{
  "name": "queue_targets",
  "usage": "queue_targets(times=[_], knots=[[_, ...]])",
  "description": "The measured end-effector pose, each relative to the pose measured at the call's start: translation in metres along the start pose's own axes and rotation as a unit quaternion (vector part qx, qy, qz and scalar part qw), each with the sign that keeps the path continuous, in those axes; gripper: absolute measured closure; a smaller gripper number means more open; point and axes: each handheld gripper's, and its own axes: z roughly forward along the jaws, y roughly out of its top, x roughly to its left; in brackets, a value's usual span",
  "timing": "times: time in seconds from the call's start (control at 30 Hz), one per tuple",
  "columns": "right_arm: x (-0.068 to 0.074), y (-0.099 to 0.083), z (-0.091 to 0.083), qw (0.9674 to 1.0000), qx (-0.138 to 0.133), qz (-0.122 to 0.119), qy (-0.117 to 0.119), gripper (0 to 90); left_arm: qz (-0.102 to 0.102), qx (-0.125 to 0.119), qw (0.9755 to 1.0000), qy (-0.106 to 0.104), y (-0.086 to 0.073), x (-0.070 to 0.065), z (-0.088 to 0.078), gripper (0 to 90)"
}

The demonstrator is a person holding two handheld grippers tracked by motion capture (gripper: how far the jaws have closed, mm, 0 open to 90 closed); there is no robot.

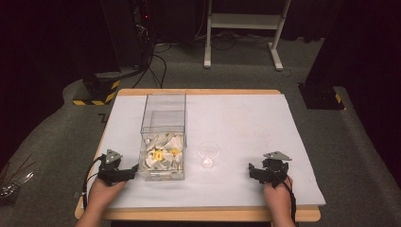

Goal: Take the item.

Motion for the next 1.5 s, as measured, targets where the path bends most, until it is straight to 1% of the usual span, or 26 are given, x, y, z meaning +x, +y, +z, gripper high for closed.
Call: queue_targets(times=[0.43, 0.87, 0.9, 1.03, 1.2, 1.3, 1.4, 1.5], knots=[[0.0007, -0.0001, -0.0001, 1.0, 0.0, 0.002, -0.002, 9.3, 0.001, -0.001, 1.0, 0.0, -0.0003, -0.0001, -0.0002, 15.7], [0.0007, 0.0003, -0.0012, 1.0, -0.001, -0.002, -0.001, 10.1, 0.0, -0.001, 1.0, 0.0, -0.0002, -0.0001, -0.0002, 15.7], [0.0006, 0.0005, -0.0017, 1.0, -0.004, -0.007, -0.002, 10.1, 0.0, -0.001, 1.0, 0.0, -0.0002, 0.0, -0.0002, 15.7], [0.0, 0.001, -0.0055, 0.9999, -0.009, -0.005, 0.007, 10.3, 0.0, -0.001, 1.0, 0.0, -0.0002, 0.0, -0.0002, 15.7], [0.0002, 0.0014, -0.0086, 0.9999, -0.013, -0.008, 0.006, 10.3, -0.001, 0.0, 1.0, 0.001, -0.0002, 0.0001, -0.0001, 15.7], [-0.0013, 0.0015, -0.0097, 0.9998, -0.016, -0.001, 0.006, 10.3, 0.0, -0.001, 1.0, 0.001, -0.0002, 0.0, -0.0002, 15.7], [-0.0035, 0.0007, -0.0086, 0.9998, -0.018, -0.004, 0.001, 10.3, 0.0, -0.001, 1.0, 0.001, -0.0002, 0.0, -0.0002, 15.7], [-0.0041, 0.0018, -0.0093, 0.9997, -0.021, -0.007, 0.004, 10.3, 0.0, -0.001, 1.0, 0.001, -0.0004, 0.0, -0.0003, 15.7]])
